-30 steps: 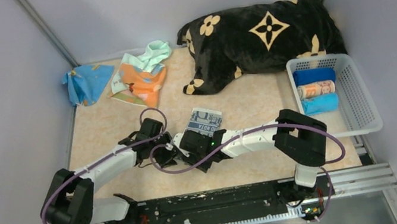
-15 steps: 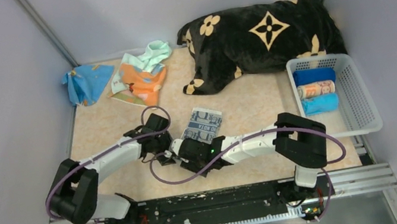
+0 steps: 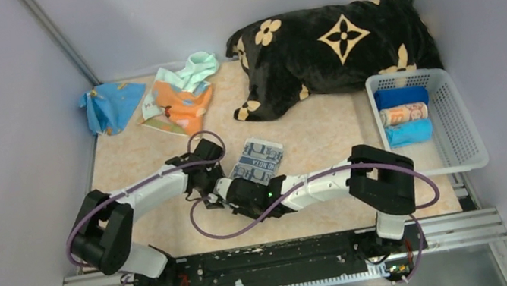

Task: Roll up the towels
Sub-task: Roll the towel at the center of the board.

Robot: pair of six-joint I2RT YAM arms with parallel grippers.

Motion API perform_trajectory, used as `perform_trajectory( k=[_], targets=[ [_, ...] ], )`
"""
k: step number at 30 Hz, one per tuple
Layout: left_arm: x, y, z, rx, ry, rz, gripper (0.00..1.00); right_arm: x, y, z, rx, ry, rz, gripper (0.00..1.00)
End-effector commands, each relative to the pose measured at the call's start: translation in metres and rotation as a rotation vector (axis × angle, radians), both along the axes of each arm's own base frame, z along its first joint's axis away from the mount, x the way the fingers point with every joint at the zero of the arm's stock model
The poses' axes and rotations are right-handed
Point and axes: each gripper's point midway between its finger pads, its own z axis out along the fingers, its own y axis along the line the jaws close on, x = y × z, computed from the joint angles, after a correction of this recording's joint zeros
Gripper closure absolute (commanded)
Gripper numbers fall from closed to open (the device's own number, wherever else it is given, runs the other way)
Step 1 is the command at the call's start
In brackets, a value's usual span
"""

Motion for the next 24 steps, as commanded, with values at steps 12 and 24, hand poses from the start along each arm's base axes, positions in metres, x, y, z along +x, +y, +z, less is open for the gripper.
perform_trajectory(
  k=[12, 24],
  targets=[
    [0.022, 0.053, 0.032, 0.042, -0.159, 0.112, 0.31, -0.024, 0.013, 0.015, 0.307, 0.397, 0.009, 1.0],
    [0.007, 0.023, 0.048, -0.218, -0.171, 0.116, 0.24, -0.009, 0.002, 0.017, 0.476, 0.692, -0.109, 1.0]
  ],
)
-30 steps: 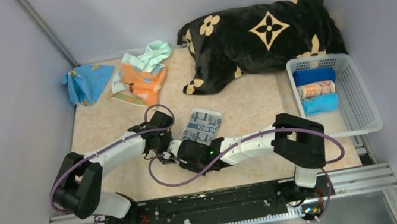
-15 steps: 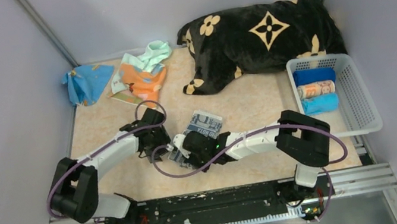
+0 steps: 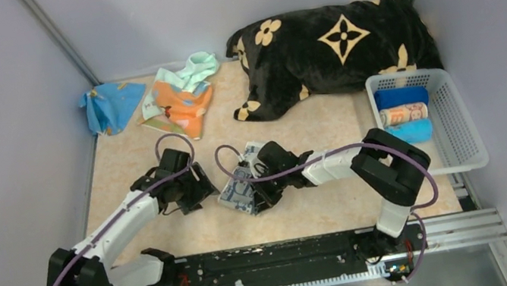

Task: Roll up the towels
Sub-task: Roll the towel at the center of the board.

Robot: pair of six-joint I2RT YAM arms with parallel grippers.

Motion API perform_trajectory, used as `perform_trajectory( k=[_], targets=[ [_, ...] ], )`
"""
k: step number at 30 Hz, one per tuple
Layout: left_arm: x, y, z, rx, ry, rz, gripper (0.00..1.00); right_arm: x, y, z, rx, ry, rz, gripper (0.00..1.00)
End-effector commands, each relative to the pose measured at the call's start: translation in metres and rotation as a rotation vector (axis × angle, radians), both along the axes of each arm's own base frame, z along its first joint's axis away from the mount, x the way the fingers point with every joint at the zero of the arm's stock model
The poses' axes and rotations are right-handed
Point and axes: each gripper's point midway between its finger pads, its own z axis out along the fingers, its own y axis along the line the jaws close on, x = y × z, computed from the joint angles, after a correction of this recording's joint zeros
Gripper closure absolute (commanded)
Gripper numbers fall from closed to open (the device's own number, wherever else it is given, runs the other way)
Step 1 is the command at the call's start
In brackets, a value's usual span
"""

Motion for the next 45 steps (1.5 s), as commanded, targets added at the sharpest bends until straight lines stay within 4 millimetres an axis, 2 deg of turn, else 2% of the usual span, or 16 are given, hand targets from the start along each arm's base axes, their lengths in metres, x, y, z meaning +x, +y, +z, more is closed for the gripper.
perform_trajectory(
  k=[1, 4, 7, 9, 13, 18, 22, 26, 28, 31, 34, 36, 45],
  targets=[
    [-0.004, -0.024, -0.001, -0.132, 0.041, -0.029, 0.24, -0.005, 0.008, 0.008, 0.073, 0.101, 0.009, 0.99],
    [-0.003, -0.035, -0.007, -0.165, 0.067, -0.055, 0.26, -0.003, 0.006, 0.002, 0.063, 0.131, -0.006, 0.99],
    [0.0, -0.037, -0.016, -0.154, 0.08, -0.062, 0.3, -0.001, 0.004, 0.001, 0.071, 0.16, -0.024, 0.99],
    [0.001, -0.034, -0.023, -0.129, 0.091, -0.06, 0.37, 0.002, 0.002, 0.002, 0.083, 0.179, -0.039, 0.99],
    [0.003, -0.028, -0.037, -0.075, 0.113, -0.063, 0.57, 0.01, -0.002, 0.007, 0.11, 0.202, -0.071, 0.98],
    [0.017, -0.026, -0.043, -0.031, 0.108, -0.073, 0.76, 0.016, 0.002, 0.011, 0.122, 0.211, -0.077, 0.98],
    [0.033, -0.026, -0.047, -0.002, 0.099, -0.094, 0.83, 0.018, 0.008, 0.012, 0.136, 0.241, -0.088, 0.97],
    [0.047, -0.014, -0.055, 0.043, 0.116, -0.103, 0.87, 0.021, 0.012, 0.012, 0.16, 0.301, -0.12, 0.97],
    [0.053, -0.006, -0.053, 0.054, 0.107, -0.088, 0.84, 0.023, 0.009, 0.01, 0.168, 0.331, -0.151, 0.97],
    [0.059, 0.0, -0.039, 0.048, 0.052, -0.063, 0.68, 0.028, 0.005, 0.009, 0.189, 0.364, -0.194, 0.97],
    [0.053, 0.003, -0.029, 0.035, 0.02, -0.049, 0.5, 0.031, 0.002, 0.01, 0.217, 0.395, -0.22, 0.97],
    [0.042, 0.006, -0.028, 0.022, 0.02, -0.038, 0.4, 0.033, 0.0, 0.009, 0.23, 0.418, -0.239, 0.97],
    [-0.003, 0.001, -0.027, -0.092, 0.048, -0.046, 0.26, 0.033, -0.005, -0.004, 0.237, 0.478, -0.275, 0.97]
  ],
)
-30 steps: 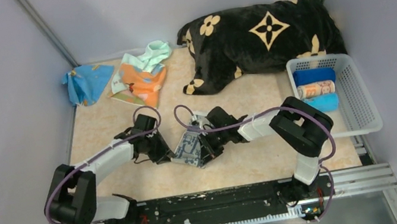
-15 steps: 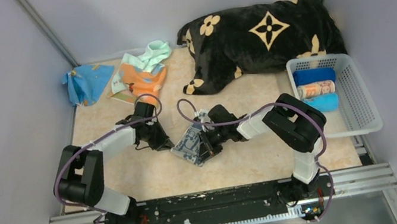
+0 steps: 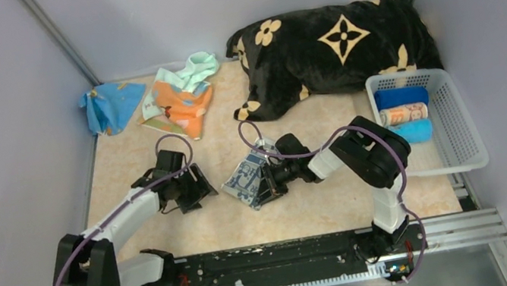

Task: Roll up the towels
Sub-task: Roll the towel at the center of the board.

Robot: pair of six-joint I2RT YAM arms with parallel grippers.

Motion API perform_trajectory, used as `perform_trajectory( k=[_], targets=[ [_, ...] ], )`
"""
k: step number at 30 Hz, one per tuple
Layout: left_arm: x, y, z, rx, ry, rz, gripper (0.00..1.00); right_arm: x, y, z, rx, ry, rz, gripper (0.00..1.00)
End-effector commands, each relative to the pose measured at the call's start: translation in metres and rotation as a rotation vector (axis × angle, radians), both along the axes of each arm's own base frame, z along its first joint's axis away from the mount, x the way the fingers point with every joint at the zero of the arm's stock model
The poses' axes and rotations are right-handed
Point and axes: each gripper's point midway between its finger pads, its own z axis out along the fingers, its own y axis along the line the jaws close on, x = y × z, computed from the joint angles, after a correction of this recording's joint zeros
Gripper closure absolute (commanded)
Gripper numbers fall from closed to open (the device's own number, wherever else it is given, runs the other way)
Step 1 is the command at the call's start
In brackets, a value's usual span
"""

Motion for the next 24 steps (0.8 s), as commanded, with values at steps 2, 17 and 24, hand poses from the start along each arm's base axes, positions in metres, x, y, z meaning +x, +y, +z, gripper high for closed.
perform_trajectory(
  k=[2, 17, 24],
  targets=[
    [-0.023, -0.008, -0.002, -0.075, 0.031, -0.018, 0.26, 0.008, 0.003, -0.001, 0.036, -0.003, -0.02, 0.97],
    [0.001, -0.051, 0.0, -0.192, -0.042, -0.097, 0.32, 0.008, 0.002, 0.0, 0.039, -0.009, -0.012, 0.96],
    [0.008, -0.05, -0.011, -0.162, -0.024, -0.085, 0.36, 0.011, 0.002, 0.009, 0.037, -0.049, -0.007, 0.9]
  ],
)
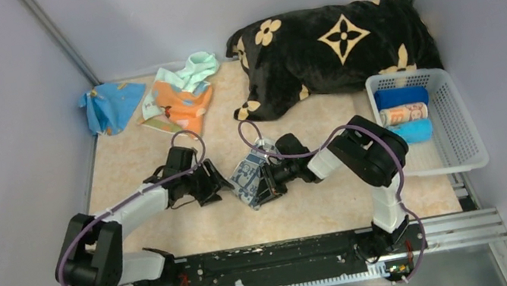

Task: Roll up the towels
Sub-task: Roll the towel at the center of the board.

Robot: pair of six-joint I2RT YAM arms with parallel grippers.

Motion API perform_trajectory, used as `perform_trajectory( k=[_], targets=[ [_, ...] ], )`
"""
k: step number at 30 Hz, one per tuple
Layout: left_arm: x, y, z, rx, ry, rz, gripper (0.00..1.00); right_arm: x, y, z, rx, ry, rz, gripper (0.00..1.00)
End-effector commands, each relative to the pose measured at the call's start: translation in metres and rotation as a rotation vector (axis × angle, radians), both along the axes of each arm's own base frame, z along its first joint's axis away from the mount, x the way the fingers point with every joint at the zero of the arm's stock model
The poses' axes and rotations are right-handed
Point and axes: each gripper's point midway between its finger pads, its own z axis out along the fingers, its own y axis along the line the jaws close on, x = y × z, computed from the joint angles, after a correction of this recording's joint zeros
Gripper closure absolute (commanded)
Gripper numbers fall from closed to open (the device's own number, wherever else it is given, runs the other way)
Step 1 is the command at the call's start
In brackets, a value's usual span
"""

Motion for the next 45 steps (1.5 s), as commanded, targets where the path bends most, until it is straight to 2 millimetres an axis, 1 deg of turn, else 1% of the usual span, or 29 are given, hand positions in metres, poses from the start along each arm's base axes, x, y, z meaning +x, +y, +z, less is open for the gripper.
perform_trajectory(
  k=[1, 8, 9, 10, 11, 12, 14, 16, 18, 20, 23, 26, 30, 32, 33, 34, 35, 42, 45],
  targets=[
    [0.006, 0.003, -0.011, 0.046, 0.002, 0.014, 0.35, 0.012, -0.001, 0.011, 0.006, -0.089, -0.012, 0.89],
    [-0.001, 0.001, -0.03, 0.08, 0.064, 0.013, 0.36, 0.026, -0.011, 0.024, -0.091, -0.225, -0.041, 0.76],
    [-0.003, 0.001, -0.033, 0.088, 0.074, 0.017, 0.36, 0.027, -0.012, 0.025, -0.11, -0.245, -0.039, 0.73],
    [-0.004, 0.002, -0.036, 0.094, 0.084, 0.022, 0.36, 0.028, -0.012, 0.029, -0.126, -0.275, -0.035, 0.66],
    [-0.005, 0.003, -0.039, 0.098, 0.094, 0.025, 0.37, 0.029, -0.014, 0.03, -0.153, -0.299, -0.033, 0.64],
    [-0.007, 0.003, -0.041, 0.102, 0.104, 0.025, 0.38, 0.031, -0.014, 0.038, -0.169, -0.339, -0.034, 0.63],
    [-0.01, 0.004, -0.045, 0.109, 0.119, 0.031, 0.39, 0.03, -0.017, 0.047, -0.229, -0.422, -0.03, 0.6],
    [-0.013, 0.005, -0.047, 0.113, 0.127, 0.036, 0.4, 0.035, -0.019, 0.059, -0.307, -0.547, -0.035, 0.57],
    [-0.014, 0.006, -0.049, 0.119, 0.132, 0.041, 0.41, 0.038, -0.017, 0.071, -0.366, -0.671, -0.032, 0.56],
    [-0.015, 0.007, -0.05, 0.125, 0.139, 0.044, 0.42, 0.035, -0.01, 0.082, -0.375, -0.76, -0.013, 0.56],
    [-0.017, 0.009, -0.051, 0.135, 0.147, 0.049, 0.42, 0.028, 0.005, 0.088, -0.37, -0.856, 0.04, 0.56],
    [-0.019, 0.012, -0.052, 0.143, 0.157, 0.067, 0.43, 0.02, 0.021, 0.083, -0.39, -0.927, 0.11, 0.55],
    [-0.021, 0.015, -0.053, 0.155, 0.163, 0.085, 0.43, 0.018, 0.03, 0.065, -0.458, -0.979, 0.165, 0.55],
    [-0.022, 0.015, -0.054, 0.155, 0.168, 0.085, 0.43, 0.019, 0.029, 0.055, -0.509, -1.007, 0.186, 0.55],
    [-0.022, 0.014, -0.054, 0.152, 0.171, 0.086, 0.43, 0.02, 0.029, 0.054, -0.519, -1.02, 0.193, 0.55],
    [-0.023, 0.014, -0.055, 0.15, 0.173, 0.085, 0.43, 0.02, 0.028, 0.043, -0.548, -1.02, 0.213, 0.55],
    [-0.023, 0.013, -0.056, 0.148, 0.175, 0.083, 0.43, 0.02, 0.027, 0.039, -0.564, -1.024, 0.222, 0.55],
    [-0.024, 0.014, -0.058, 0.148, 0.183, 0.085, 0.43, 0.024, 0.016, 0.019, -0.665, -1.064, 0.259, 0.53],
    [-0.026, 0.014, -0.058, 0.148, 0.186, 0.084, 0.44, 0.026, 0.012, 0.016, -0.701, -1.085, 0.264, 0.52]
  ],
)
